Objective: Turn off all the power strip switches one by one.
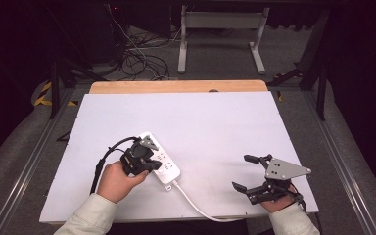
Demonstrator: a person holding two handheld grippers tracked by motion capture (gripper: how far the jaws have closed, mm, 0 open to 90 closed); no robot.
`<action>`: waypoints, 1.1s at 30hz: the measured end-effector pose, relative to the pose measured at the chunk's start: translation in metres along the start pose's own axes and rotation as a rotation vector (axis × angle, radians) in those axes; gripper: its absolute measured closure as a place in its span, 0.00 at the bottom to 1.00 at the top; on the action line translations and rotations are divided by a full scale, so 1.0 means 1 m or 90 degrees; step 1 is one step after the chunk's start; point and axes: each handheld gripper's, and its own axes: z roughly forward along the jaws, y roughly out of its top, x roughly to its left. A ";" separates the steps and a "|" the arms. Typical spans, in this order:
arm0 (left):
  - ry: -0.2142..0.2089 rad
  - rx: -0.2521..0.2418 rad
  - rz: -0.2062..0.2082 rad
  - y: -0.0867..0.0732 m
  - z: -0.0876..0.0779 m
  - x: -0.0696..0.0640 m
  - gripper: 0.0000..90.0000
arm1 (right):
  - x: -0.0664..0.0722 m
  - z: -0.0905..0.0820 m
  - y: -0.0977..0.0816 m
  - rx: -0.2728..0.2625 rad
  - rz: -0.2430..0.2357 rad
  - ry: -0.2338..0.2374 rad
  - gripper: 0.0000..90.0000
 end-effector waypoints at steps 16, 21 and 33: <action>-0.004 0.053 0.003 0.008 0.019 0.002 1.00 | 0.000 0.000 0.000 0.001 -0.002 0.003 0.10; -0.005 0.055 0.007 0.008 0.022 0.003 1.00 | 0.000 0.000 0.000 0.000 -0.004 0.005 0.10; -0.014 0.048 -0.005 0.005 0.025 0.004 1.00 | 0.001 0.000 0.000 -0.003 -0.003 0.004 0.11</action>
